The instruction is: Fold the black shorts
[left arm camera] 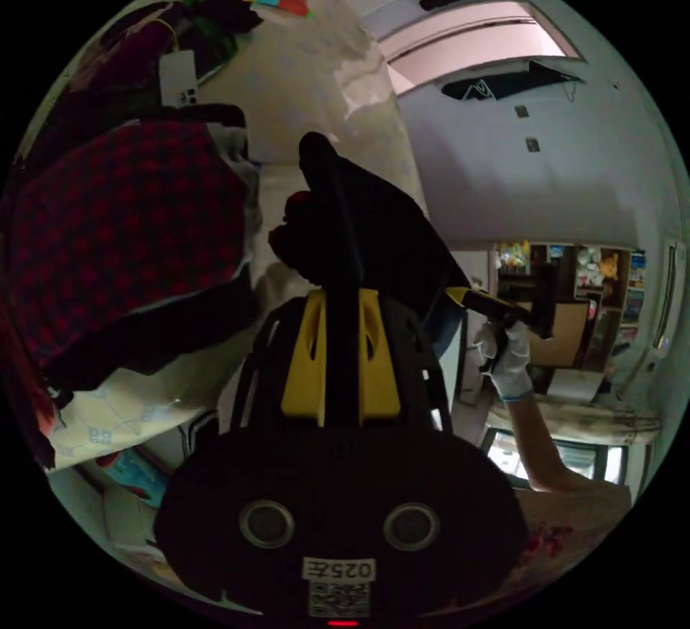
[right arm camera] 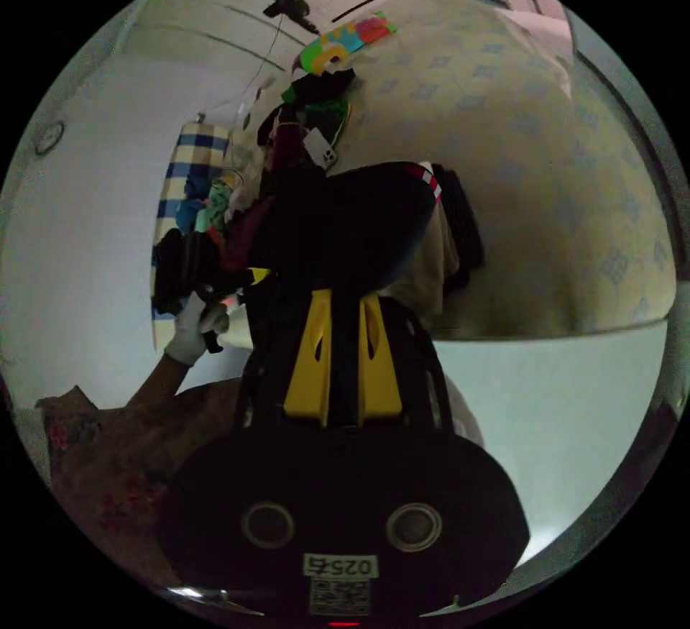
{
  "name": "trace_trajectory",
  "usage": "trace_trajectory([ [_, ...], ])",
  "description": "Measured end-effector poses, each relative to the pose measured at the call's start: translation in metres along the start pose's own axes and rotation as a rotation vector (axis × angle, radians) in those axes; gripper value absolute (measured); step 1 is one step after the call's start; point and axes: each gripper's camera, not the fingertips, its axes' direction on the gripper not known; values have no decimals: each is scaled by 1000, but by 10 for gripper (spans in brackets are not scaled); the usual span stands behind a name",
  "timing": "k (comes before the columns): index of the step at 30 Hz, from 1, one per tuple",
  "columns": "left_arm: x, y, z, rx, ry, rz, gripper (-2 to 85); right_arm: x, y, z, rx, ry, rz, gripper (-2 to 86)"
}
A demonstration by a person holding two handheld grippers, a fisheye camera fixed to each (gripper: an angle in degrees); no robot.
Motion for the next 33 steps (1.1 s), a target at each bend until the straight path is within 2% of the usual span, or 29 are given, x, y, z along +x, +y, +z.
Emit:
trace_trajectory([
  [4,37,-33,4,70,-202,13,47,-34,-84,25,-74,148,-99,62],
  [6,47,-46,22,45,-299,11,48,-37,-109,40,-100,160,-92,62],
  [10,36,-62,92,-169,-490,-80,63,-18,-150,93,-313,180,45,62],
  [12,43,-61,93,-160,-493,-66,66,-16,-160,102,-343,155,75,62],
  [15,54,-69,74,-158,-428,-130,69,-27,-178,84,-277,100,120,59],
  [19,73,-69,55,-118,-389,-176,71,-82,-200,55,-184,227,-2,56],
  [21,85,-67,55,-103,-420,-168,74,-105,-211,61,-215,311,-86,59],
  [23,101,-67,58,-103,-485,-108,80,-114,-231,89,-343,375,-128,67],
  [25,116,-68,61,-108,-528,-67,86,-106,-253,97,-434,304,-16,70],
  [29,135,-86,55,-162,-567,-115,90,-103,-289,99,-567,170,96,74],
  [33,136,-109,44,-249,-528,-201,91,-117,-295,99,-513,199,196,78],
])
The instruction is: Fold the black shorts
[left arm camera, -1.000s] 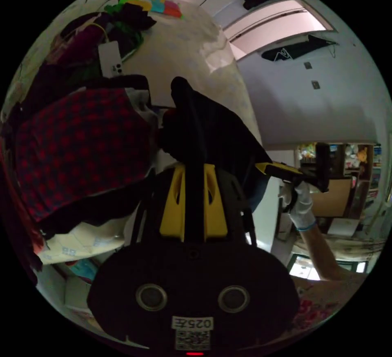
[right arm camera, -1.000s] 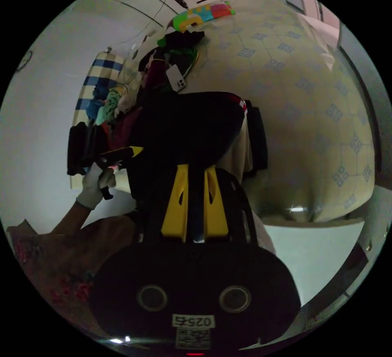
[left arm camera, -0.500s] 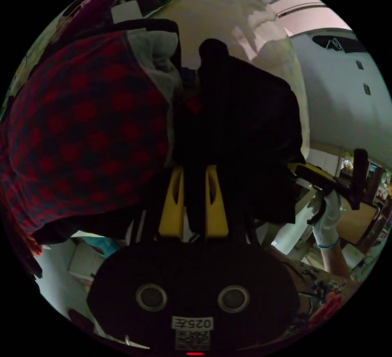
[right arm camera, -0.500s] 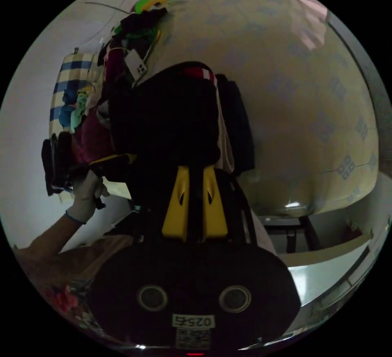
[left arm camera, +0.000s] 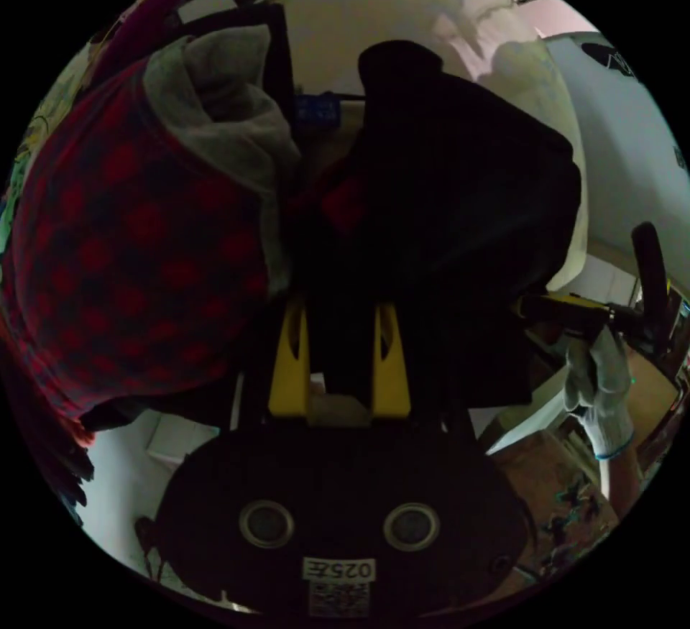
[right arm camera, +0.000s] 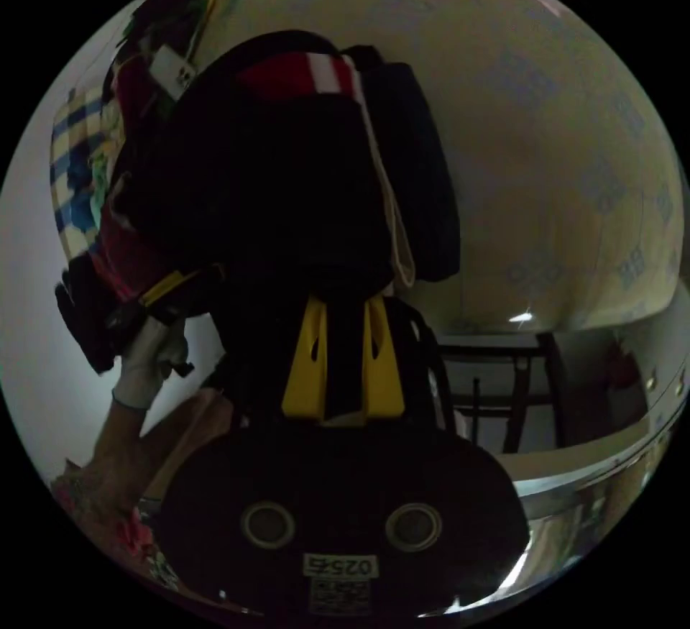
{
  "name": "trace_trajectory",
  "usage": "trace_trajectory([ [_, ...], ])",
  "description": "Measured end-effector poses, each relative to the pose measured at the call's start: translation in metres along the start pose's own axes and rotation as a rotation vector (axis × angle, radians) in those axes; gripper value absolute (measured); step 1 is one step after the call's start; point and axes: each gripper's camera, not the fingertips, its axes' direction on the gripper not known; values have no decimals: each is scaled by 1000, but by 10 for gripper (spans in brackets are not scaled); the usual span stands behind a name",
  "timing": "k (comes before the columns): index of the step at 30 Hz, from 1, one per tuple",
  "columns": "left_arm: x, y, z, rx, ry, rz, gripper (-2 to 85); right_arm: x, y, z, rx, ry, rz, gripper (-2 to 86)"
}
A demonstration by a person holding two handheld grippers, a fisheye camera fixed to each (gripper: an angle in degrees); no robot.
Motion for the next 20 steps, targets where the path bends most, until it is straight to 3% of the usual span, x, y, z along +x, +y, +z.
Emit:
trace_trajectory([
  [2,-2,-14,-11,-89,22,17,94,9,1,0,15,-112,141,80],
  [5,-11,-25,-32,-212,109,62,109,28,3,-10,-58,-311,191,94],
  [7,-19,-26,-54,-286,203,124,119,34,13,-32,-28,-341,219,105],
  [9,-34,-18,-97,-240,284,176,122,33,27,-69,81,-306,244,108],
  [12,-71,0,-190,10,260,219,97,-3,34,-136,273,-207,173,109],
  [14,-113,-12,-237,152,230,175,86,-56,4,-162,334,-123,27,108],
  [17,-178,-69,-254,219,174,52,99,-143,-67,-159,386,-111,-221,105],
  [18,-194,-83,-255,227,195,10,102,-162,-85,-154,381,-119,-258,105],
  [20,-254,-137,-264,263,419,-35,112,-239,-157,-129,340,-205,-393,102],
])
